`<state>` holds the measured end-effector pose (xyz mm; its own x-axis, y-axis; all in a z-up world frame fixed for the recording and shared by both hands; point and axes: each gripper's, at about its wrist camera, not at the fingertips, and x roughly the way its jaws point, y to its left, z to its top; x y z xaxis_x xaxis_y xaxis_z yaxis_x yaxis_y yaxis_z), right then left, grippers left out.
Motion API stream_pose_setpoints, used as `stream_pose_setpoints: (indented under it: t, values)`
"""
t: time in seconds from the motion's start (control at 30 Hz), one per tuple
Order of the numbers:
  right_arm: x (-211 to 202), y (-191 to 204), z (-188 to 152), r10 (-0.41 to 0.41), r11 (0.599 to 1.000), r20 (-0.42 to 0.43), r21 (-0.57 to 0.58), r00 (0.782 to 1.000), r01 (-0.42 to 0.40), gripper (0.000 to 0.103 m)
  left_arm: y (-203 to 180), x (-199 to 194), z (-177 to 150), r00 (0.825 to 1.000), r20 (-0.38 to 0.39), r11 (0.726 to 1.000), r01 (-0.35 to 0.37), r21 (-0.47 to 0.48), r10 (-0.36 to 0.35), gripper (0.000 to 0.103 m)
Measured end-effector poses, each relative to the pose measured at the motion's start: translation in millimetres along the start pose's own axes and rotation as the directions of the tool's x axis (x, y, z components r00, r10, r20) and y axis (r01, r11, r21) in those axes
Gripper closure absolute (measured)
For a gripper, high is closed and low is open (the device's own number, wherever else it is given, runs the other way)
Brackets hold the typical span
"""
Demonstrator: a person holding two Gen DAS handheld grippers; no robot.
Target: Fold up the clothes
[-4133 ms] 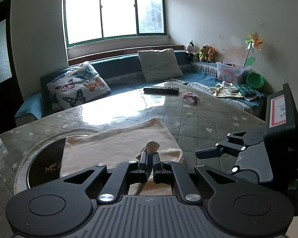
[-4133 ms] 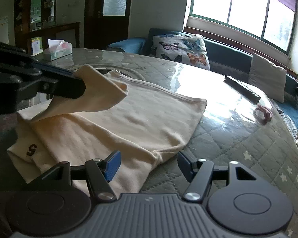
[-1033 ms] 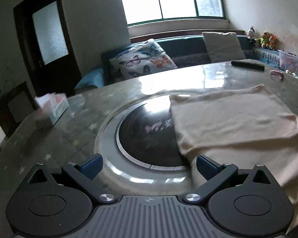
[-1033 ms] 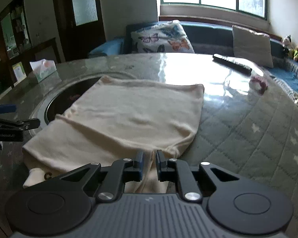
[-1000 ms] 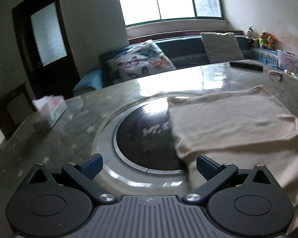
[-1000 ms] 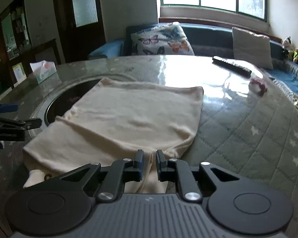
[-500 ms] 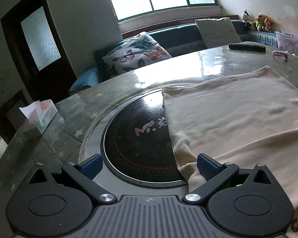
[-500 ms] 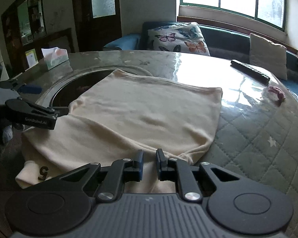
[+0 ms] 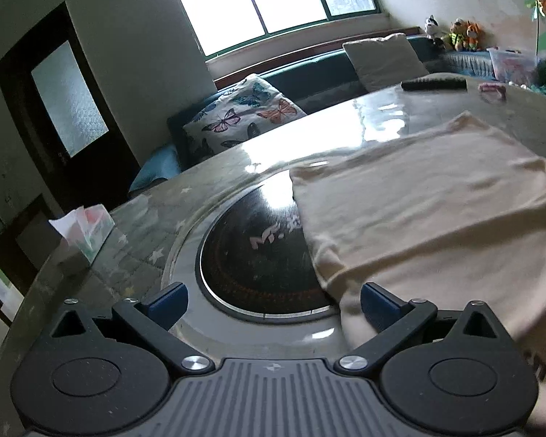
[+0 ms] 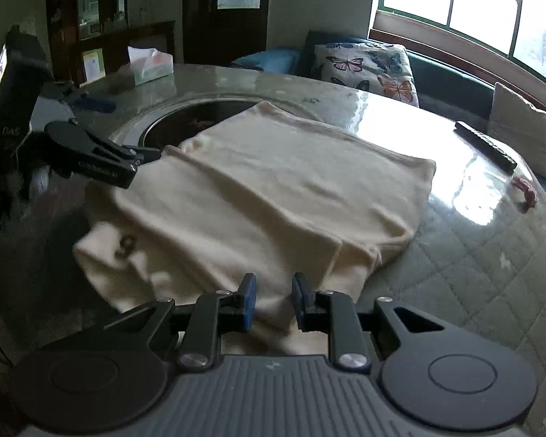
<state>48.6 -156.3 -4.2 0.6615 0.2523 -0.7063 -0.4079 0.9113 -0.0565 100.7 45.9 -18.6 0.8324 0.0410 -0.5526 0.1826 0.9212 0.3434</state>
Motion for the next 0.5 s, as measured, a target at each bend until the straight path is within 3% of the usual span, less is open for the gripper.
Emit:
stream_pose_setpoints:
  t: [0.17, 0.27, 0.5]
  values:
    - [-9, 3, 5, 0.003, 1.000, 0.033, -0.026, 0.999, -0.002, 0.080, -2, -2, -2, 1.000, 0.007, 1.000, -0.003, 0.005, 0.003, 0.000]
    - [-1, 6, 12, 0.017, 1.000, 0.061, -0.016, 0.998, -0.016, 0.069, -2, -4, -3, 1.000, 0.006, 1.000, -0.007, 0.007, 0.007, 0.000]
    - [8, -2, 1, 0.035, 0.999, 0.018, 0.028, 0.999, -0.036, 0.068, 9, -36, -16, 0.998, 0.058, 0.999, 0.027, 0.045, -0.030, 0.001]
